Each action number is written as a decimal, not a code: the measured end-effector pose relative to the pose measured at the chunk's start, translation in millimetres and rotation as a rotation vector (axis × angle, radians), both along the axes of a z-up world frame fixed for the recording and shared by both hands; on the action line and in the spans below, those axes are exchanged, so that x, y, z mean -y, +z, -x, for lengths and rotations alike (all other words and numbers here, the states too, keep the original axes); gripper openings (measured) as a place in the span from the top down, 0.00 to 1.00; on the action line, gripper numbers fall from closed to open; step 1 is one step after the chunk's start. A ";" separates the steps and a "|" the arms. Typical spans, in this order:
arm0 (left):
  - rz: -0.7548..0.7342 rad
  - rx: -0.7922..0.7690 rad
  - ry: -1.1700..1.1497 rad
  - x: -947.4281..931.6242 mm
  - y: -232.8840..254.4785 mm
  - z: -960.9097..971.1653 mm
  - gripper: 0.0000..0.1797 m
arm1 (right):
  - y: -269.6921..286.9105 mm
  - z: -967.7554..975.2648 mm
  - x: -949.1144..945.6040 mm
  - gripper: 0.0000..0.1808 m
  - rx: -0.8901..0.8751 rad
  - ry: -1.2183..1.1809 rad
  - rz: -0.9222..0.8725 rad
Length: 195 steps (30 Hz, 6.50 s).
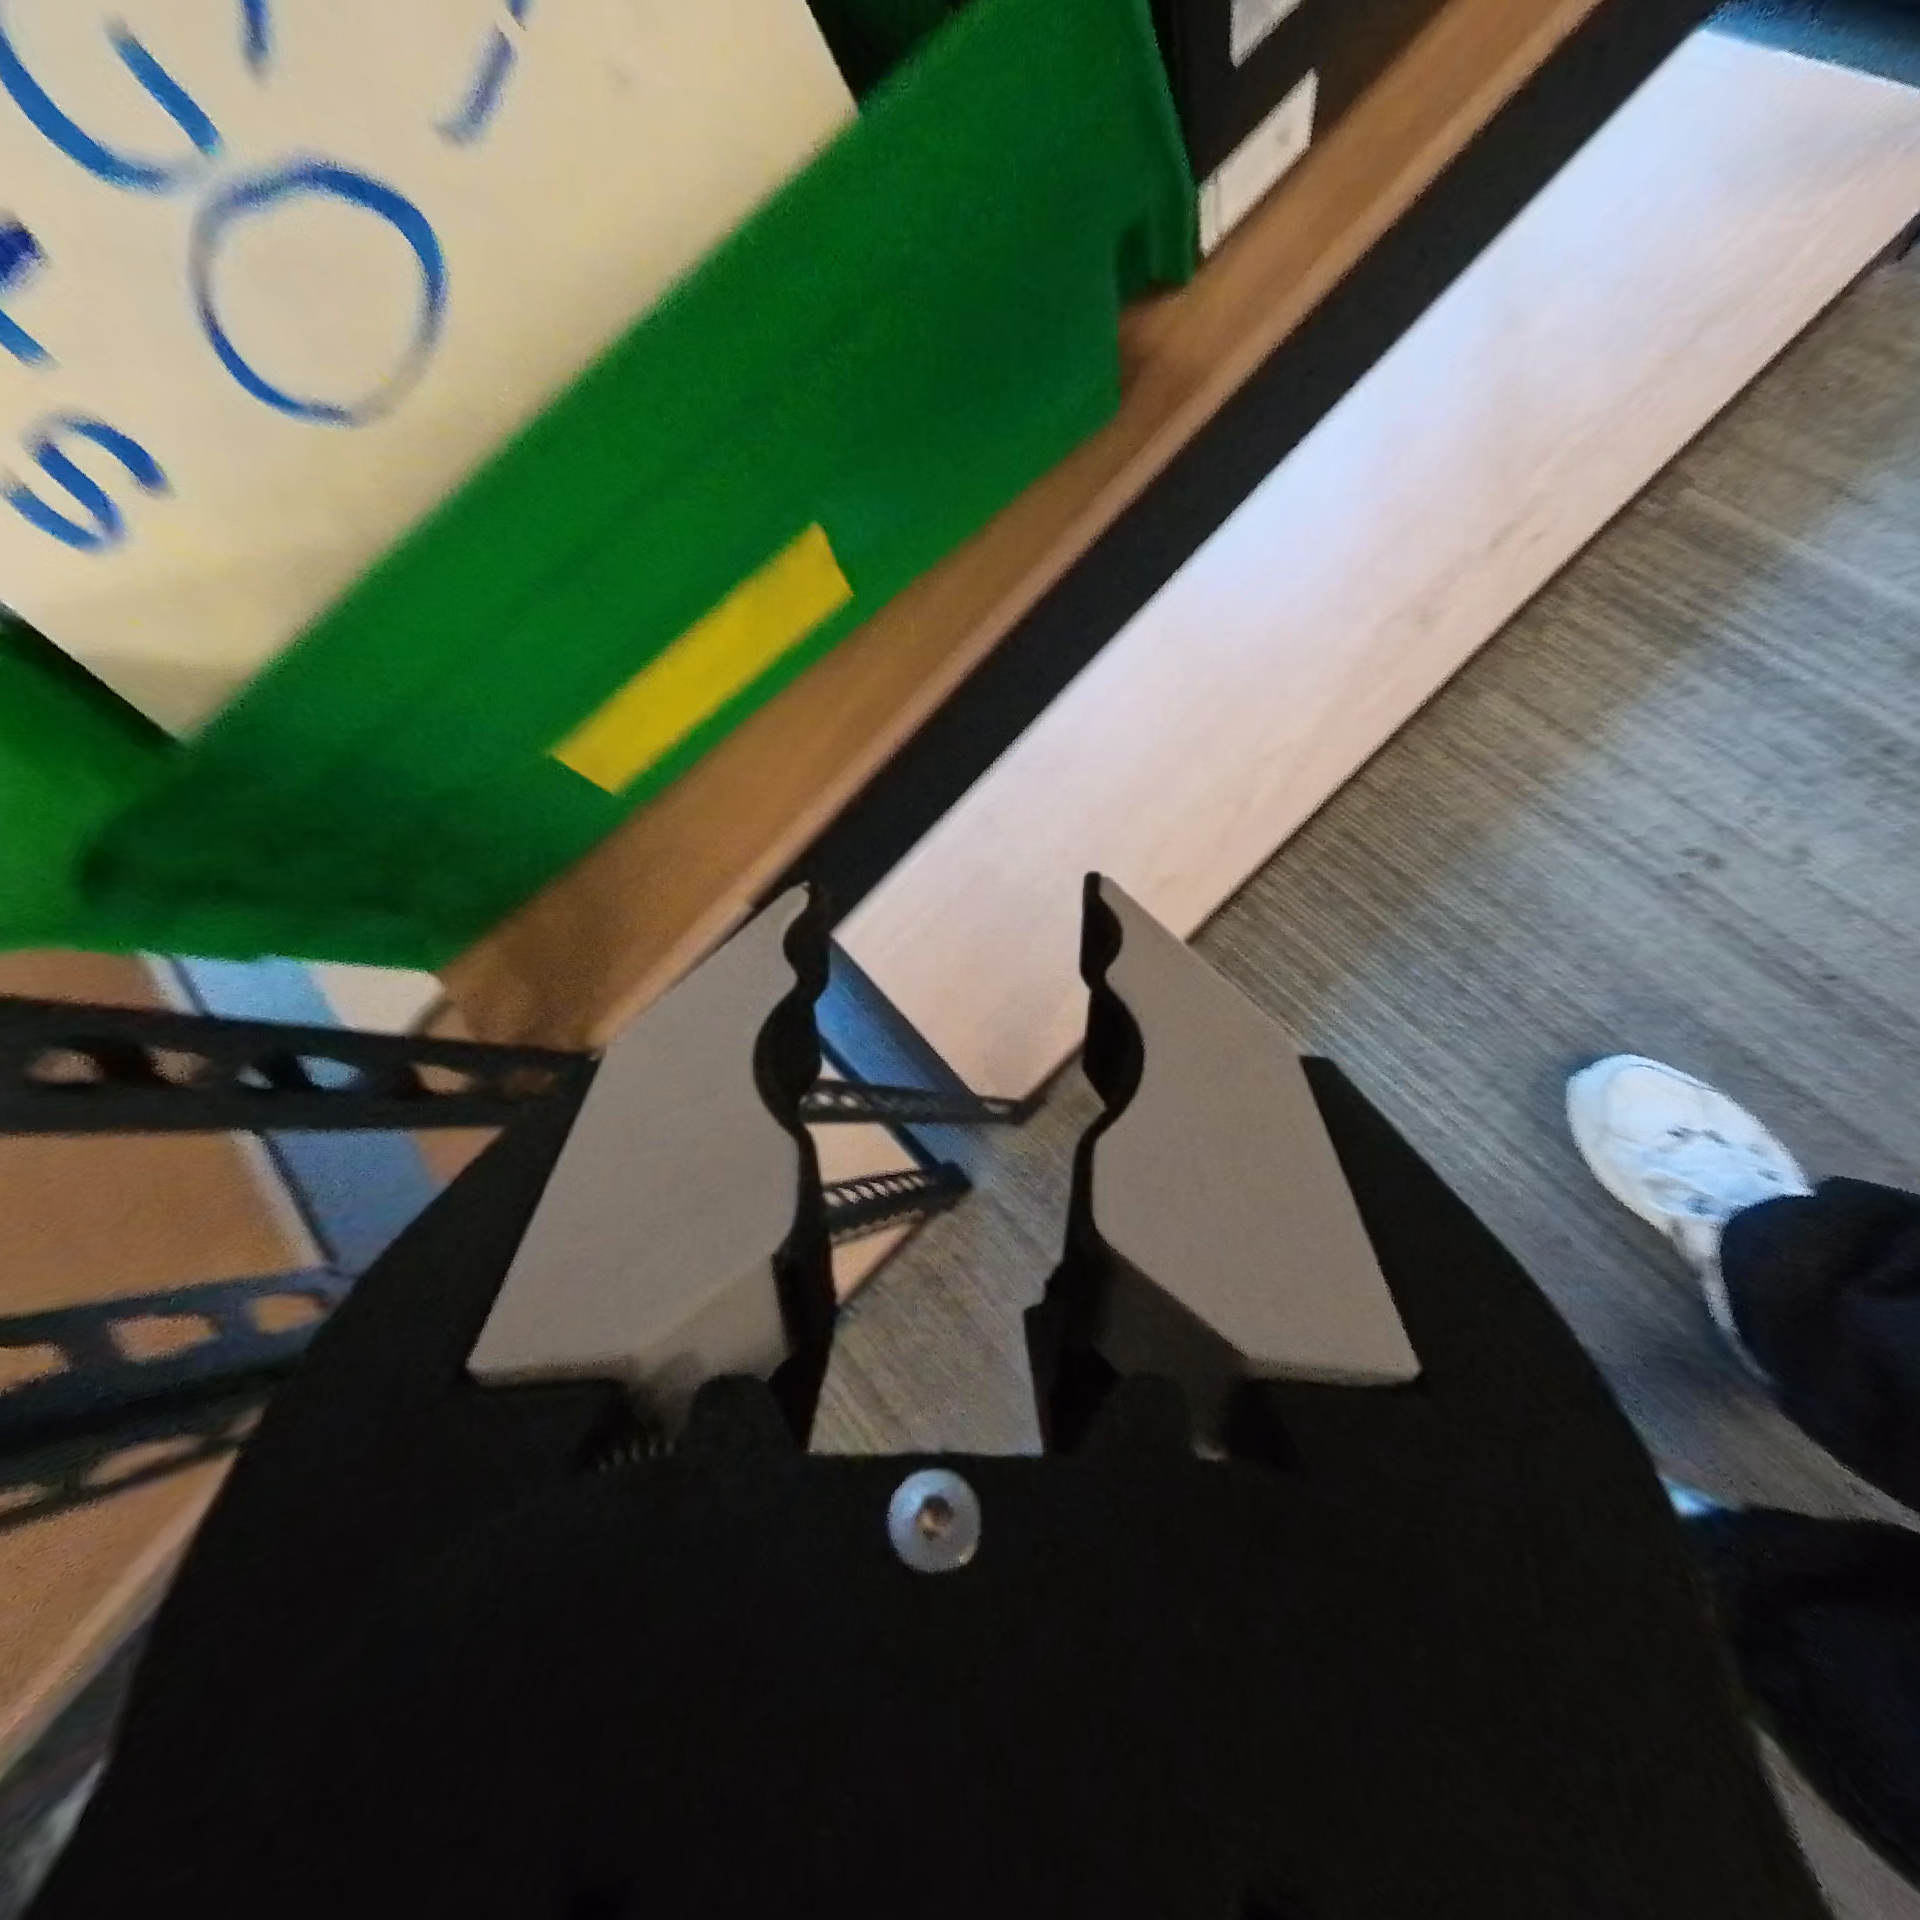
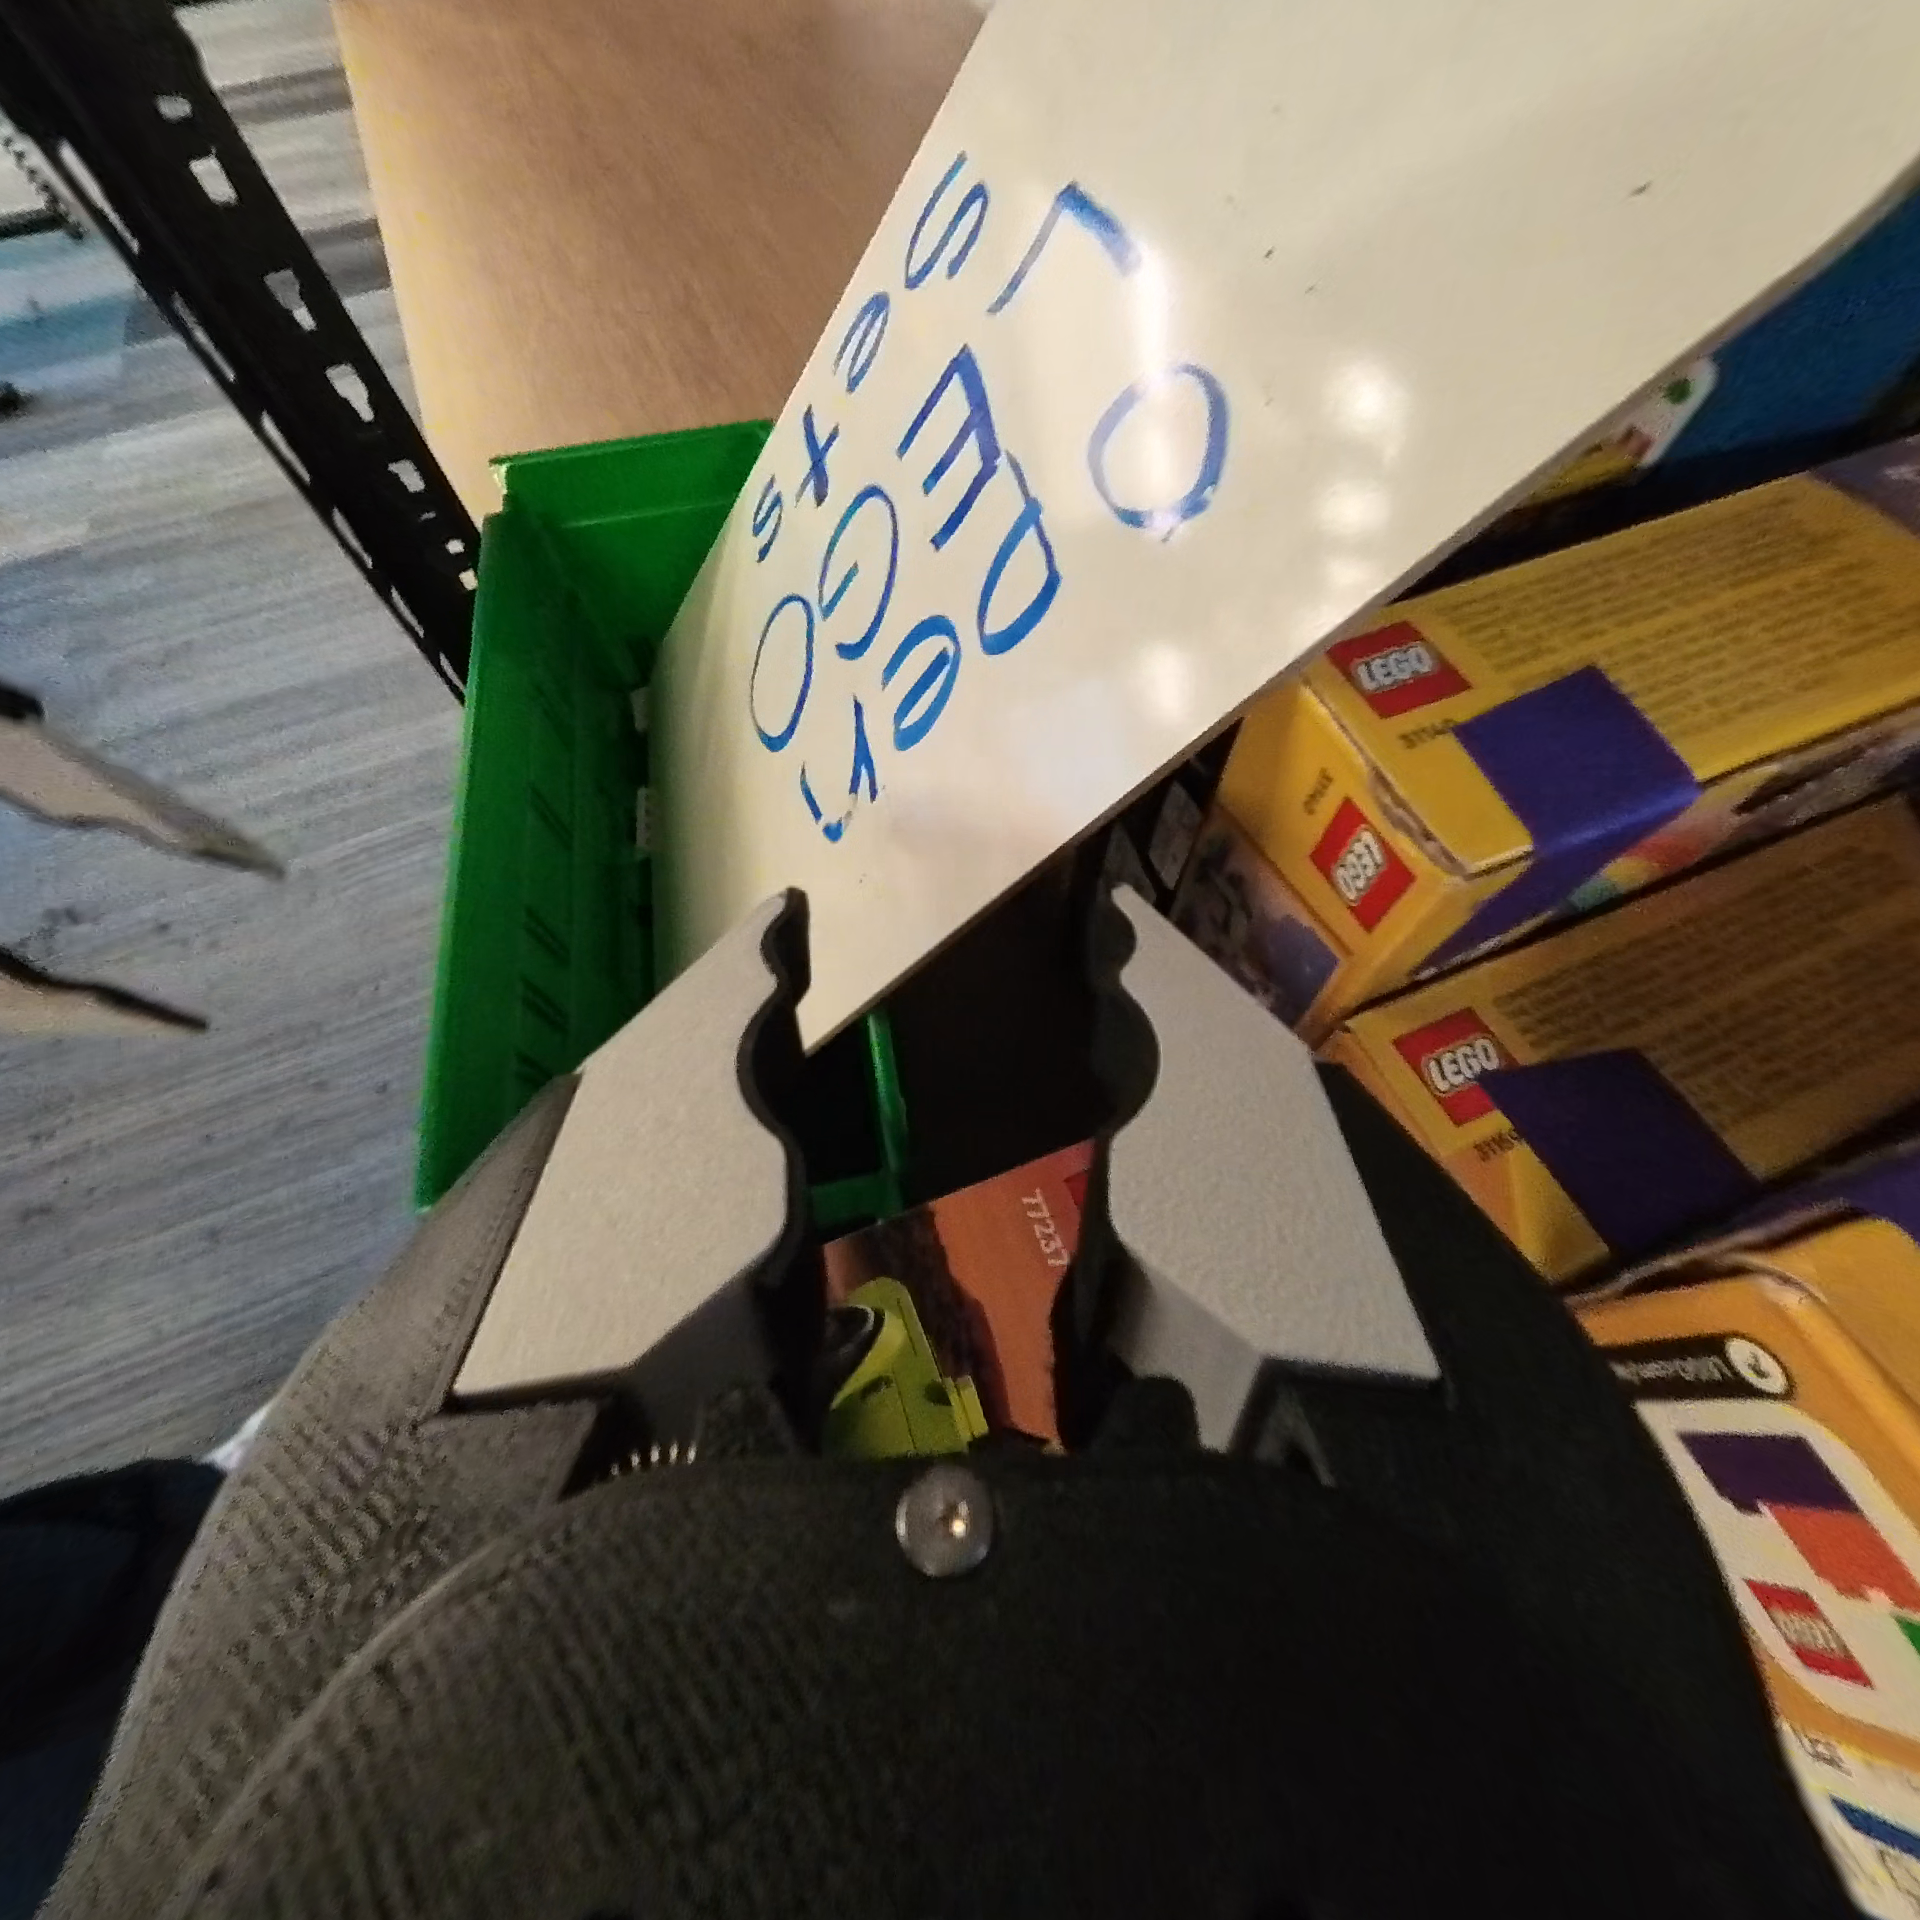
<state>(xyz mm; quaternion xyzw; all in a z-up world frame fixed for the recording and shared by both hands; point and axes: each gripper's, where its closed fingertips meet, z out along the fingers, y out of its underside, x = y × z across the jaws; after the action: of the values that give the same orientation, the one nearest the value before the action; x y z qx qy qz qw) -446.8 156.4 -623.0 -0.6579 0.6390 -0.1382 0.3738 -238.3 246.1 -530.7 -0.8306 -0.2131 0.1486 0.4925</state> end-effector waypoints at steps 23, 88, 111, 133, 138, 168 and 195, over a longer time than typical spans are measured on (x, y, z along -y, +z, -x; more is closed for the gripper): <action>0.237 -0.040 0.045 59.7 -40.8 37.7 0.77 | 25.6 -2.7 -41.6 0.96 -0.696 -0.105 0.061; 0.386 -0.015 0.018 69.2 -38.4 2.2 0.80 | 94.8 78.0 -68.9 0.84 0.212 0.104 0.180; 0.408 -0.035 0.000 80.6 -40.8 12.9 0.80 | 33.3 7.1 10.5 0.99 0.104 0.305 0.431; 0.426 -0.038 0.008 93.1 -38.6 18.7 0.80 | 4.7 -24.2 -6.9 0.73 0.448 0.144 0.337; 0.419 -0.040 0.006 92.2 -36.4 24.7 0.80 | 16.3 -24.1 -9.8 0.72 0.453 0.085 0.221; 0.460 -0.039 0.019 107.1 -32.1 76.7 0.80 | -48.0 130.5 32.9 0.95 0.436 0.286 0.250; 0.500 -0.022 0.028 115.1 -33.7 73.3 0.81 | -21.2 125.2 27.4 0.83 0.336 0.213 0.221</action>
<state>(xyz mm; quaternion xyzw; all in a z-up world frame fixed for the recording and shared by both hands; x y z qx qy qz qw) -520.2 41.4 -656.8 -0.7403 0.5797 -0.2796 0.1942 -363.6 218.7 -551.9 -0.8654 -0.3612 0.0820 0.3375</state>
